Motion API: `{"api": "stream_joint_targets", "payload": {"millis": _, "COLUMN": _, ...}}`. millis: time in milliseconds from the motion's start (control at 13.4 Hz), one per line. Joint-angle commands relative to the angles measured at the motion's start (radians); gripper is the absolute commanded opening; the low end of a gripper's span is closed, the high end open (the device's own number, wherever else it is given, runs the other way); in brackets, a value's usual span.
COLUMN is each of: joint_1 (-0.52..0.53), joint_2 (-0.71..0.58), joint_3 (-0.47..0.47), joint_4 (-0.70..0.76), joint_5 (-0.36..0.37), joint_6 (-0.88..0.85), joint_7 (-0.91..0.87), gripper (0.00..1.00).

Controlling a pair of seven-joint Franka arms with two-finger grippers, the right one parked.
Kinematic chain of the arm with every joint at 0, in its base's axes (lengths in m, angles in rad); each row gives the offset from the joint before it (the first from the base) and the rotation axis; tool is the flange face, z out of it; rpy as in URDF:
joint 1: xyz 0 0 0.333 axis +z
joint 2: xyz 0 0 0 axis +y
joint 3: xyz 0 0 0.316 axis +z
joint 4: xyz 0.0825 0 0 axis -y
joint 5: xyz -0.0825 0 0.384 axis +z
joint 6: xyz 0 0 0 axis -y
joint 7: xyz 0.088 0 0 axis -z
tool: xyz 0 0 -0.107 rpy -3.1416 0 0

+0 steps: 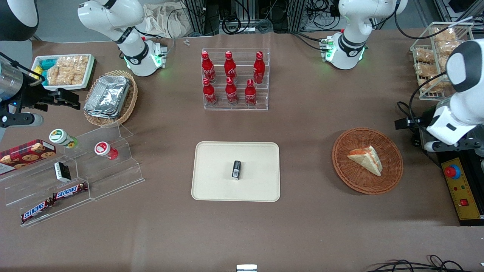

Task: Place sandwich from basket to tray
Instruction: 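Move the left gripper over the wrapped sandwich in the wicker basket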

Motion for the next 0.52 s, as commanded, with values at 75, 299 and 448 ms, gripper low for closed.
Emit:
{"api": "stream_joint_targets", "payload": {"millis": 75, "joint_1": -0.029, "joint_2": -0.016, "joint_3": -0.013, "joint_4": -0.12, "joint_5": 0.008, "joint_6": 0.144, "joint_7": -0.214, "gripper": 1.0}}
{"api": "stream_joint_targets", "payload": {"millis": 299, "joint_1": -0.047, "joint_2": 0.034, "joint_3": -0.016, "joint_4": -0.14, "joint_5": 0.02, "joint_6": 0.176, "joint_7": -0.323, "gripper": 1.0}}
{"api": "stream_joint_targets", "payload": {"millis": 448, "joint_1": -0.043, "joint_2": 0.06, "joint_3": -0.016, "joint_4": -0.158, "joint_5": 0.003, "joint_6": 0.225, "joint_7": -0.425, "gripper": 1.0}}
